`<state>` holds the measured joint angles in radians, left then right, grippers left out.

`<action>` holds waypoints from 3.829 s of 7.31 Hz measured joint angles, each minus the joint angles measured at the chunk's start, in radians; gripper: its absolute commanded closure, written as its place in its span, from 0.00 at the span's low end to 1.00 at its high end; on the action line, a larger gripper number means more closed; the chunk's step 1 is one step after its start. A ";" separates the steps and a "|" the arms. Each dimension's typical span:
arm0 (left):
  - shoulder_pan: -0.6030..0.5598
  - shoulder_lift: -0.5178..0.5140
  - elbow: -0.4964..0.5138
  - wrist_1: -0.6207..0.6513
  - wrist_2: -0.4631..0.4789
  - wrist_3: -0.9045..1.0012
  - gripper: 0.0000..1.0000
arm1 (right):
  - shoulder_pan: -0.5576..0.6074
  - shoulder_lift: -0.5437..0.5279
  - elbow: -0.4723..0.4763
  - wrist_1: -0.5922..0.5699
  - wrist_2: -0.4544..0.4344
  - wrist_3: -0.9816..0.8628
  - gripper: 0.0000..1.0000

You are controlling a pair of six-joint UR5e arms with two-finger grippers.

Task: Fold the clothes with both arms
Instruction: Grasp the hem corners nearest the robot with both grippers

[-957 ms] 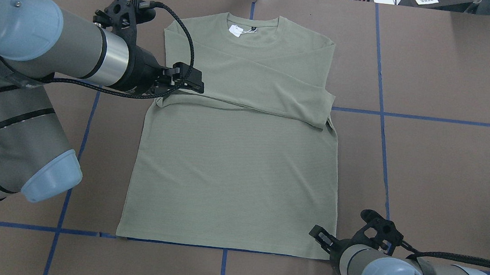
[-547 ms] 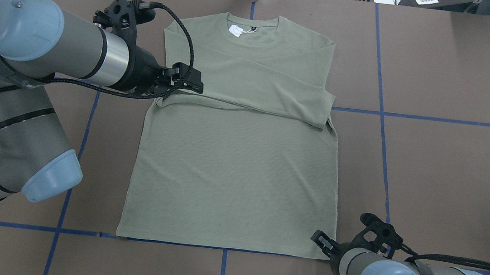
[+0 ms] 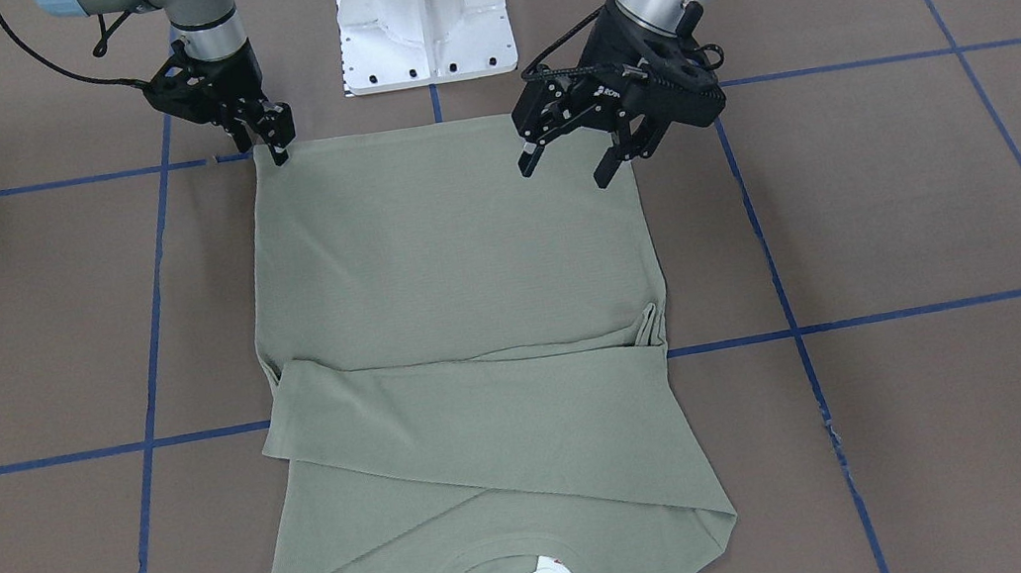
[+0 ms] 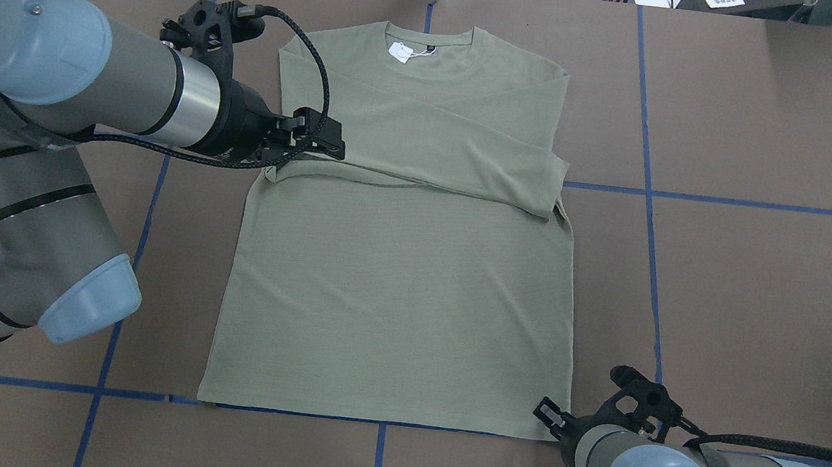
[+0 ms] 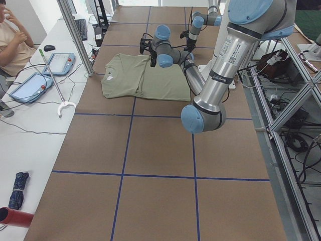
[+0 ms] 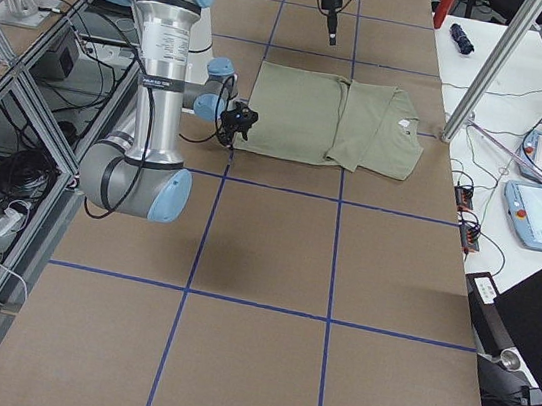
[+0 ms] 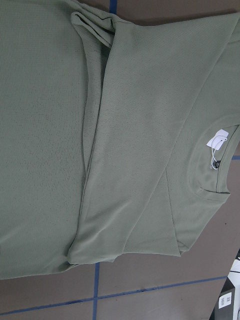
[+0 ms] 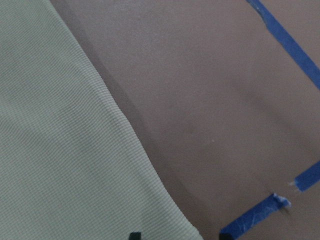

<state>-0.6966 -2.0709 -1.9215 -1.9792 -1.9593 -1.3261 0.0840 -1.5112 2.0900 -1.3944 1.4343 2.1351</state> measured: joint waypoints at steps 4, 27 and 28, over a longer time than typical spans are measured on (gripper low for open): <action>0.000 0.000 -0.001 0.000 -0.001 -0.005 0.08 | 0.003 0.000 0.012 0.000 0.000 0.001 1.00; 0.501 0.360 -0.128 0.198 0.258 -0.524 1.00 | 0.009 -0.011 0.077 0.000 0.010 0.000 1.00; 0.510 0.369 -0.173 0.198 0.258 -0.524 1.00 | 0.009 -0.018 0.088 0.000 0.014 -0.001 1.00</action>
<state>-0.1864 -1.7021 -2.0941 -1.7810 -1.7013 -1.8501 0.0930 -1.5293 2.1782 -1.3944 1.4483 2.1344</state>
